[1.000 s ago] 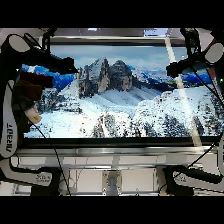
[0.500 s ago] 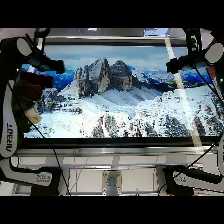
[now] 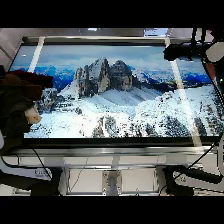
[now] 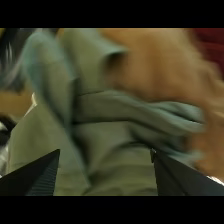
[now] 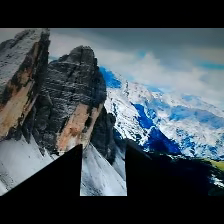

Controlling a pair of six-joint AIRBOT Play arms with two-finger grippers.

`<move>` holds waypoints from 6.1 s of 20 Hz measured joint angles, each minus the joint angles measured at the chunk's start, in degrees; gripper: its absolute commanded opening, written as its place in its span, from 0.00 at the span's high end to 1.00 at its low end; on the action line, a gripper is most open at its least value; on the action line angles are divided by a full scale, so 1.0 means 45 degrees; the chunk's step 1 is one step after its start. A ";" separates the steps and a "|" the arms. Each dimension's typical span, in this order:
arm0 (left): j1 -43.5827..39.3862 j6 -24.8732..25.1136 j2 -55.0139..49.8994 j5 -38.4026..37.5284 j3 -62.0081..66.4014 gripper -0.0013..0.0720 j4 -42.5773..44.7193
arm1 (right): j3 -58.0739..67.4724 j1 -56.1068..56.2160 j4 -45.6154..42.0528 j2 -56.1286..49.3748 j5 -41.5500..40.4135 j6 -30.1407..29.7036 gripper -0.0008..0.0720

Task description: Fold the shirts.

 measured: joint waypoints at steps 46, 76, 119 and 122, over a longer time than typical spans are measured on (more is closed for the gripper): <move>-1.2055 0.4420 -0.3099 0.3147 0.0423 0.03 -1.5450 | -0.4396 0.0015 -0.1277 0.3657 0.4318 -0.0189 0.52; -0.4449 0.3963 -0.3381 -0.4192 0.1370 0.03 -0.8675 | -1.0069 -0.1224 0.6577 -0.1632 -0.1617 -0.1258 0.38; -0.0748 0.4396 -0.4775 -0.4240 -0.1870 0.96 -0.9170 | -0.6907 -0.1438 0.8820 -0.2526 0.1156 -0.3011 0.94; -0.0763 0.4969 -0.4770 -0.4804 -0.1860 0.97 -1.0006 | -0.6907 -0.1447 0.8820 -0.2526 0.1156 -0.3011 0.94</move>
